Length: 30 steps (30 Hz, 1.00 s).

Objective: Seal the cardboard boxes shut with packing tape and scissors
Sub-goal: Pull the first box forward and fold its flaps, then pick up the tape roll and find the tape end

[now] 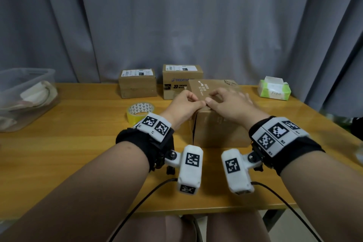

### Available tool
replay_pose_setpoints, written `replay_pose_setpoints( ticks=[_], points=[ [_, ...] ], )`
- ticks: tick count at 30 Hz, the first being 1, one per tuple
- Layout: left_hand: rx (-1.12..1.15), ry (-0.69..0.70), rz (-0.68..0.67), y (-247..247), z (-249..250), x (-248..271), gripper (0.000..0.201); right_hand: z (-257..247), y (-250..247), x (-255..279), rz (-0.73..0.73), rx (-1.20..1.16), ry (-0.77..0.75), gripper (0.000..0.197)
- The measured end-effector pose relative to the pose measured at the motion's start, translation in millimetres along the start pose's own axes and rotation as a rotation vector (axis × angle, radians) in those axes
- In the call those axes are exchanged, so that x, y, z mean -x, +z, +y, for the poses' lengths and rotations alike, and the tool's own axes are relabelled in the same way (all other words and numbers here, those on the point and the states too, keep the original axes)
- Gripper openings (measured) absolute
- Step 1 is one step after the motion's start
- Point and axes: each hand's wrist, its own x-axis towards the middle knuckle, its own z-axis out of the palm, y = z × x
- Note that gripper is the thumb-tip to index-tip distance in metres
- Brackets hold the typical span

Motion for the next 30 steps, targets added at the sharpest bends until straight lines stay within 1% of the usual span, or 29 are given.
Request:
replay_pose_setpoints(
  ticks=[1,3,6,7,8,10,11,12,13,14,15,17,18,19,20,21,22,23,24,25,26,27,28,29,30],
  points=[
    [0.011,0.004,0.003,-2,-3,0,0.016,0,0,0,-0.013,0.015,0.017,0.051],
    [0.036,0.015,0.022,-10,-8,2,0.011,0,-4,0,-0.04,-0.002,-0.004,0.052],
    [-0.034,0.031,0.112,-33,-22,3,0.012,6,-12,5,-0.103,-0.184,-0.009,0.055],
    [-0.095,0.043,0.139,-42,-28,3,0.013,6,-11,6,-0.121,-0.169,-0.013,0.056],
    [-0.175,0.055,0.161,-51,-34,4,0.013,5,-9,6,-0.134,-0.09,-0.024,0.056],
    [-0.391,0.076,0.198,-67,-45,5,0.011,1,-2,6,-0.143,0.055,-0.043,0.055],
    [-0.507,0.085,0.218,-74,-52,5,0.01,-4,2,6,-0.144,0.079,-0.046,0.053],
    [-0.619,0.095,0.236,-80,-58,2,0.012,-7,5,5,-0.135,0.085,-0.051,0.052],
    [-0.732,0.095,0.244,-85,-63,1,0.019,-11,8,5,-0.123,0.089,-0.06,0.05],
    [-0.845,0.087,0.23,-89,-67,-1,0.028,-15,10,3,-0.107,0.093,-0.063,0.05],
    [-0.959,0.079,0.188,-92,-70,-4,0.036,-18,13,2,-0.093,0.1,-0.067,0.05],
    [-1.171,0.063,0.071,-97,-76,-10,0.049,-24,17,-3,-0.076,0.099,-0.073,0.05],
    [-1.238,0.028,0.031,-98,-78,-13,0.053,-27,19,-5,-0.066,0.092,-0.078,0.051],
    [-1.277,-0.025,0.014,-99,-80,-15,0.055,-29,20,-6,-0.059,0.083,-0.084,0.052],
    [-1.299,-0.079,0.009,-101,-83,-16,0.053,-30,21,-8,-0.056,0.07,-0.086,0.054],
    [-1.312,-0.103,0.02,-102,-84,-16,0.048,-31,21,-8,-0.054,0.06,-0.086,0.056],
    [-1.31,-0.092,0.053,-104,-86,-15,0.042,-31,22,-8,-0.052,0.052,-0.085,0.057],
    [-1.271,-0.047,0.104,-106,-87,-14,0.037,-30,22,-8,-0.048,0.041,-0.086,0.057],
    [-1.161,0.012,0.161,-110,-86,-12,0.033,-30,20,-7,-0.042,0.005,-0.095,0.057],
    [-0.996,0.082,0.205,-113,-82,-8,0.03,-30,16,-6,-0.024,-0.065,-0.107,0.055],
    [-0.803,0.159,0.215,-117,-77,-4,0.025,-30,12,-4,0.011,-0.165,-0.118,0.051],
    [-0.62,0.241,0.196,-119,-69,2,0.02,-32,6,-2,0.063,-0.285,-0.131,0.047],
    [-0.489,0.316,0.169,-119,-59,8,0.015,-35,0,-1,0.123,-0.399,-0.158,0.045],
    [-0.4,0.376,0.14,-118,-48,13,0.012,-38,-7,-1,0.168,-0.495,-0.195,0.046],
    [-0.326,0.422,0.111,-117,-38,18,0.012,-42,-14,-1,0.18,-0.582,-0.227,0.048]
  ],
)
